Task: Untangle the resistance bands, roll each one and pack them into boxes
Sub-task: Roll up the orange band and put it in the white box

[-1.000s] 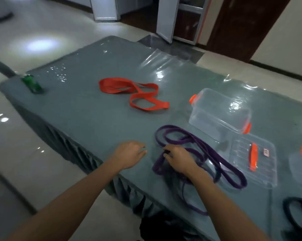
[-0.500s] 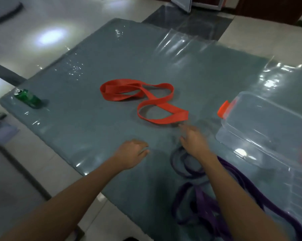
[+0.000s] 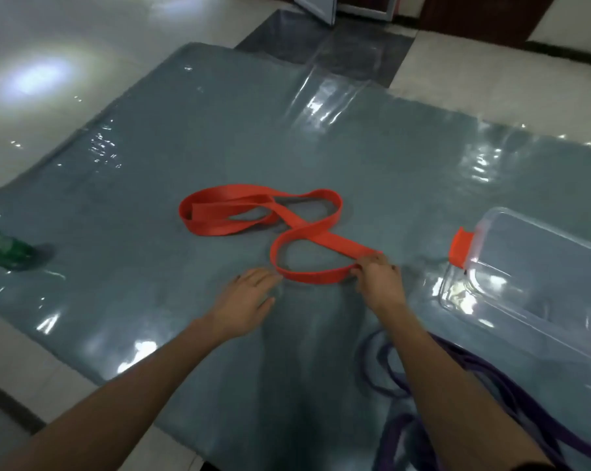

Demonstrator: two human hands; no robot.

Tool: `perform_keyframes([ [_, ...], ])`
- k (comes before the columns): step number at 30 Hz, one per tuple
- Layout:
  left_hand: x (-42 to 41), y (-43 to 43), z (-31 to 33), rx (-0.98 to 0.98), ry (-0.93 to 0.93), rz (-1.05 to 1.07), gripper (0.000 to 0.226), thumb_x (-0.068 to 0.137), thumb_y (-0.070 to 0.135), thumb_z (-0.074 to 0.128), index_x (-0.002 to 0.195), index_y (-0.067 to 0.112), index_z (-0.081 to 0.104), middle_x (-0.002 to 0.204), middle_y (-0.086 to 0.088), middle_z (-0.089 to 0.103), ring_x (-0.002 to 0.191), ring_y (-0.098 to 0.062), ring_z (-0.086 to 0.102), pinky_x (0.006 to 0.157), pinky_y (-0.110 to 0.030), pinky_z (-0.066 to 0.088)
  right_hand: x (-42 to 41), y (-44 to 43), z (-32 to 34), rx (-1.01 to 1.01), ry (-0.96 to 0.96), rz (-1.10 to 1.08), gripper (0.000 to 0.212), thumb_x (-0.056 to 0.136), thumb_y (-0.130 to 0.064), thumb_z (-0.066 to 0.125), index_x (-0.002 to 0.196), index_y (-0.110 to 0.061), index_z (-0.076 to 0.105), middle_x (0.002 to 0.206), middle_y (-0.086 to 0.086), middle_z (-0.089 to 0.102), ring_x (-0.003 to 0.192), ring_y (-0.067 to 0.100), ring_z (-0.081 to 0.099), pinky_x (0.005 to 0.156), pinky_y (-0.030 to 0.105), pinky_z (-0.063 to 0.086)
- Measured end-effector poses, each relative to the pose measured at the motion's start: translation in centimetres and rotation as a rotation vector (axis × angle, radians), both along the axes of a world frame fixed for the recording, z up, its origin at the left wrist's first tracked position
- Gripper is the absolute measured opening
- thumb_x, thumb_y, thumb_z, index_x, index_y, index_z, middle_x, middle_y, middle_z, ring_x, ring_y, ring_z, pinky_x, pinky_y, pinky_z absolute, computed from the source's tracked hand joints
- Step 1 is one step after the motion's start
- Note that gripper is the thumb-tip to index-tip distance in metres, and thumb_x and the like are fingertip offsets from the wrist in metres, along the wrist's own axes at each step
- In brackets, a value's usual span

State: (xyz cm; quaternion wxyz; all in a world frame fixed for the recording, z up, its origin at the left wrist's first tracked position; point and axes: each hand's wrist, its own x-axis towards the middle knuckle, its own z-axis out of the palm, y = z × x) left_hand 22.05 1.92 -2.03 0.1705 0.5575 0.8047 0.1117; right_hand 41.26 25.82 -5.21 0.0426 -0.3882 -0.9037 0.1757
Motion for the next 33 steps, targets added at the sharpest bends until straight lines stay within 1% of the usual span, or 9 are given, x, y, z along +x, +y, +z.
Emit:
perform_keyframes([
  [6,-8.2,4.8,-0.3,0.097,-0.034,-0.098,0.058,0.089,0.034,0.05,0.145,0.016,0.048,0.144,-0.009,0.052,0.136,-0.031,0.044,0.11,-0.052,0.04,-2.7,-1.9,3.8,-0.282,0.44,-0.351,0.019,0.101,-0.019,0.054,0.092,-0.007,0.066,0.085,0.012,0.07,0.079,0.031,0.064,0.074,0.034,0.043],
  [10,-11.6,6.5,0.4,0.161,0.031,-0.149,0.057,0.088,0.027,0.063,0.144,0.02,0.049,0.145,-0.005,0.052,0.138,-0.027,0.044,0.106,-0.05,0.044,-4.2,-1.5,5.1,-0.341,0.585,-0.669,0.022,0.092,-0.042,0.049,0.087,-0.025,0.061,0.077,0.004,0.068,0.076,0.028,0.068,0.074,0.051,0.058],
  [12,-13.2,7.1,0.7,0.14,0.055,-0.164,0.06,0.088,0.027,0.066,0.145,0.02,0.048,0.148,-0.004,0.049,0.141,-0.025,0.04,0.108,-0.051,0.042,-4.4,-1.4,5.4,-0.345,0.556,-0.765,0.02,0.089,-0.042,0.048,0.093,-0.027,0.059,0.08,0.005,0.069,0.078,0.028,0.069,0.076,0.05,0.057],
  [15,-15.7,8.0,0.8,0.049,0.087,-0.158,0.071,0.087,0.033,0.066,0.152,0.023,0.037,0.159,0.002,0.035,0.15,-0.02,0.024,0.114,-0.053,0.033,-4.6,-1.4,5.7,-0.323,0.489,-0.821,0.02,0.097,-0.025,0.045,0.1,-0.015,0.062,0.087,0.01,0.07,0.086,0.03,0.067,0.079,0.04,0.052],
  [19,-18.8,10.1,0.9,-0.02,0.284,-0.181,0.09,0.076,0.048,0.076,0.152,0.022,0.035,0.16,-0.004,0.032,0.148,-0.026,0.029,0.107,-0.054,0.036,-5.4,-0.9,5.4,-0.333,0.525,-0.887,0.025,0.102,-0.017,0.039,0.097,-0.008,0.062,0.09,0.013,0.07,0.085,0.029,0.065,0.073,0.036,0.048],
  [23,-21.0,12.4,-0.4,-0.121,0.271,-0.179,0.109,0.077,0.065,0.068,0.16,0.026,0.009,0.168,-0.008,0.002,0.155,-0.03,0.0,0.117,-0.057,0.019,-7.0,-0.1,5.3,-0.306,0.479,-0.866,0.027,0.102,-0.021,0.04,0.108,-0.008,0.063,0.101,0.009,0.068,0.091,0.026,0.06,0.075,0.033,0.042],
  [26,-22.1,13.6,-1.5,-0.176,0.234,-0.183,0.107,0.078,0.073,0.057,0.16,0.023,0.01,0.167,-0.009,0.012,0.154,-0.031,0.009,0.119,-0.061,0.011,-8.5,0.7,4.7,-0.278,0.437,-0.792,0.025,0.1,-0.028,0.044,0.112,-0.016,0.062,0.104,0.005,0.068,0.097,0.025,0.062,0.083,0.035,0.046],
  [30,-22.8,14.1,-2.3,-0.265,0.13,-0.206,0.11,0.063,0.083,0.025,0.157,0.027,0.019,0.16,-0.003,0.034,0.146,-0.027,0.031,0.119,-0.053,0.02,-10.8,1.6,3.2,-0.176,0.181,-0.641,0.032,0.095,-0.032,0.054,0.126,-0.026,0.059,0.12,0.0,0.067,0.114,0.025,0.059,0.1,0.045,0.043],
  [33,-22.2,13.5,-2.6,-0.255,0.112,-0.241,0.106,0.072,0.087,0.038,0.157,0.026,0.018,0.16,-0.001,0.033,0.146,-0.023,0.031,0.118,-0.047,0.021,-12.9,1.8,2.2,-0.14,-0.023,-0.477,0.045,0.094,-0.03,0.058,0.138,-0.027,0.053,0.138,0.001,0.058,0.127,0.028,0.051,0.106,0.042,0.032],
])
